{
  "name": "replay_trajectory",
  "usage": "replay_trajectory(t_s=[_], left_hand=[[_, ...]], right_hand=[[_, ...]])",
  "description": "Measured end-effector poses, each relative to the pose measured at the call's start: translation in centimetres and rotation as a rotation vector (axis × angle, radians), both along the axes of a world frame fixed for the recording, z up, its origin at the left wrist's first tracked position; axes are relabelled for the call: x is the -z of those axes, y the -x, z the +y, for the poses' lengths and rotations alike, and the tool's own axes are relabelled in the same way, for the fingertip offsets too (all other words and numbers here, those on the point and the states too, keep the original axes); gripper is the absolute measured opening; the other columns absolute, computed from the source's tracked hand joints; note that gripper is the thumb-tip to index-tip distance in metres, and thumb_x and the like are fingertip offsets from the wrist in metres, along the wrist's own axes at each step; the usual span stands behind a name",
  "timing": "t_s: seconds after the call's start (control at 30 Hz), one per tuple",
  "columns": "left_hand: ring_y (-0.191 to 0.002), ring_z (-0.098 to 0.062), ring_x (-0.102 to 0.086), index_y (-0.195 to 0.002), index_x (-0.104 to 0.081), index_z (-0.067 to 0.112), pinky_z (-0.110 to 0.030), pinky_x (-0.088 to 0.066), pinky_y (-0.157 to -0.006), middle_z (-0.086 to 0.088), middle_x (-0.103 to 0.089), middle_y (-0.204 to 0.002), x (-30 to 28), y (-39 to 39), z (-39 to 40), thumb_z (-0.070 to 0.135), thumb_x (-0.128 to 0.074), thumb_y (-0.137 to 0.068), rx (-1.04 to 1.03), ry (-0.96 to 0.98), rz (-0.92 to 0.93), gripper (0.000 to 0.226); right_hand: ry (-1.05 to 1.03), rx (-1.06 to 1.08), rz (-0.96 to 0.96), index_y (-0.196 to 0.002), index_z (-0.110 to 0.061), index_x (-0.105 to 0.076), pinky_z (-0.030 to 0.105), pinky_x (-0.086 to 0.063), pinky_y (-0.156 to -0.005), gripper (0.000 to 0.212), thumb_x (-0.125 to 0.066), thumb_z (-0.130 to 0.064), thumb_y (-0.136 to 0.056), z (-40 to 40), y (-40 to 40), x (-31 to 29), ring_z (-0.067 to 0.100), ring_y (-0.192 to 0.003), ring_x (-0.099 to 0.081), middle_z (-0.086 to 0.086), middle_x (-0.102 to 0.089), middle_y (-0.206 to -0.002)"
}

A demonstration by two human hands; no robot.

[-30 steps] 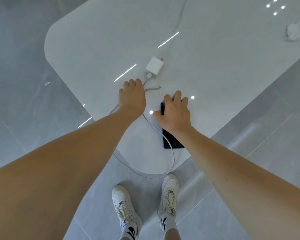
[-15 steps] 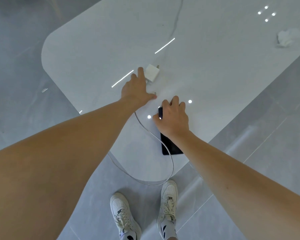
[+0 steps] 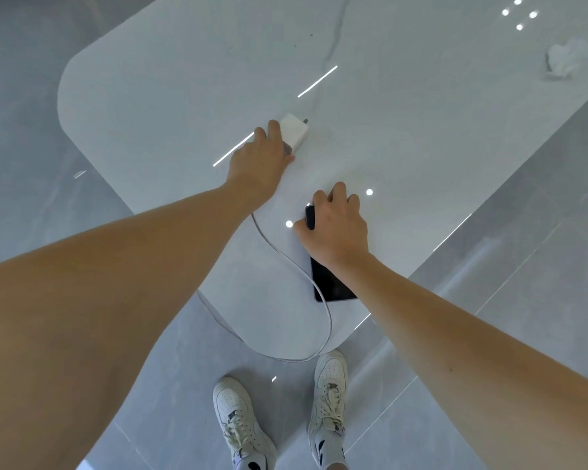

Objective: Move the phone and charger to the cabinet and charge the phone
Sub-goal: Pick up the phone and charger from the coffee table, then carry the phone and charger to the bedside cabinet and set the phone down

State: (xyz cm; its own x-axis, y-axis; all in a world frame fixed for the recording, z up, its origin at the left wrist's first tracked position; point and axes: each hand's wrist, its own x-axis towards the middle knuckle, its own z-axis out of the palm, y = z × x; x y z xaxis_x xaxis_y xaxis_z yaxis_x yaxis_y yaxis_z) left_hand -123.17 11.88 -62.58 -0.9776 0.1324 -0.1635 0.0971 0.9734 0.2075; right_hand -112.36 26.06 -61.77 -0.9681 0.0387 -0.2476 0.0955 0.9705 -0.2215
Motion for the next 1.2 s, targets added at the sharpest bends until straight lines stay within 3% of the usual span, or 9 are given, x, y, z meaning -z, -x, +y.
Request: replay_trajectory(t_s=[0.13,0.3,0.43,0.53,0.63,0.87,1.0,1.2], left_hand=[[-0.067,-0.032,-0.054,-0.135,-0.037,0.003,-0.037,-0.037,-0.058,-0.008,-0.056,-0.083,-0.3,-1.0,-0.7,0.039,-0.047,-0.106,-0.037,-0.078,-0.024,0.047],[-0.076,-0.034,-0.055,-0.135,-0.036,0.005,-0.040,-0.043,-0.065,-0.010,-0.056,-0.093,-2.3,-4.5,-3.6,0.043,-0.051,-0.104,-0.157,-0.258,-0.094,0.052],[-0.074,-0.028,-0.058,-0.132,-0.039,0.007,-0.034,-0.041,-0.058,0.000,-0.060,-0.092,-7.0,-8.2,-6.1,0.040,-0.055,-0.102,-0.277,-0.545,-0.092,0.047],[-0.066,-0.014,-0.056,-0.132,-0.039,0.006,-0.029,-0.037,-0.052,0.016,-0.054,-0.083,-11.8,-11.3,-7.6,0.036,-0.057,-0.102,-0.347,-0.686,-0.090,0.046],[-0.064,-0.011,-0.054,-0.134,-0.038,0.009,-0.028,-0.039,-0.053,0.013,-0.056,-0.083,-17.0,-14.7,-8.8,0.037,-0.057,-0.102,-0.411,-0.757,-0.113,0.047],[-0.068,-0.013,-0.061,-0.127,-0.041,0.018,-0.033,-0.047,-0.054,0.005,-0.062,-0.086,-27.7,-24.1,-12.8,0.037,-0.058,-0.101,-0.628,-0.751,-0.042,0.036],[-0.055,-0.008,-0.050,-0.118,-0.039,0.024,-0.025,-0.035,-0.048,0.007,-0.057,-0.071,-33.3,-29.9,-15.2,0.039,-0.058,-0.099,-0.804,-0.686,0.057,0.030],[-0.063,-0.023,-0.055,-0.131,-0.041,0.017,-0.039,-0.047,-0.058,-0.001,-0.061,-0.078,-42.5,-40.8,-17.6,0.040,-0.057,-0.099,-1.152,-0.614,0.267,0.043]], right_hand=[[0.021,-0.020,0.001,-0.101,-0.006,-0.057,0.033,-0.035,-0.055,0.031,-0.058,-0.036,-0.089,0.1,-0.1,-0.8,0.028,-0.089,-0.034,0.011,-0.046,-0.112],[0.009,-0.071,-0.002,-0.103,-0.006,-0.058,0.034,-0.037,-0.055,0.033,-0.057,-0.037,-0.092,-0.4,-0.3,-3.9,0.028,-0.090,-0.038,0.011,-0.047,-0.112],[0.032,-0.117,-0.004,-0.106,-0.006,-0.058,0.034,-0.040,-0.058,0.033,-0.058,-0.036,-0.092,-1.5,-0.3,-8.7,0.029,-0.094,-0.043,0.010,-0.047,-0.111],[0.076,-0.144,0.006,-0.104,-0.008,-0.056,0.035,-0.041,-0.059,0.033,-0.058,-0.038,-0.092,-3.0,-0.8,-13.1,0.030,-0.093,-0.045,0.007,-0.045,-0.106],[0.107,-0.192,0.042,-0.101,-0.010,-0.055,0.035,-0.040,-0.061,0.032,-0.058,-0.040,-0.091,-5.0,-1.9,-17.9,0.028,-0.089,-0.043,0.004,-0.043,-0.100],[0.150,-0.428,0.075,-0.100,-0.007,-0.057,0.036,-0.042,-0.061,0.033,-0.058,-0.040,-0.091,-11.3,-5.3,-28.5,0.028,-0.089,-0.044,0.006,-0.047,-0.098],[0.172,-0.613,0.091,-0.101,-0.010,-0.058,0.036,-0.042,-0.061,0.033,-0.057,-0.041,-0.091,-14.5,-7.3,-34.6,0.028,-0.093,-0.045,0.003,-0.043,-0.099],[0.216,-0.910,0.134,-0.098,-0.012,-0.054,0.036,-0.037,-0.063,0.031,-0.056,-0.042,-0.090,-19.8,-13.3,-43.0,0.027,-0.092,-0.040,0.005,-0.047,-0.103]])
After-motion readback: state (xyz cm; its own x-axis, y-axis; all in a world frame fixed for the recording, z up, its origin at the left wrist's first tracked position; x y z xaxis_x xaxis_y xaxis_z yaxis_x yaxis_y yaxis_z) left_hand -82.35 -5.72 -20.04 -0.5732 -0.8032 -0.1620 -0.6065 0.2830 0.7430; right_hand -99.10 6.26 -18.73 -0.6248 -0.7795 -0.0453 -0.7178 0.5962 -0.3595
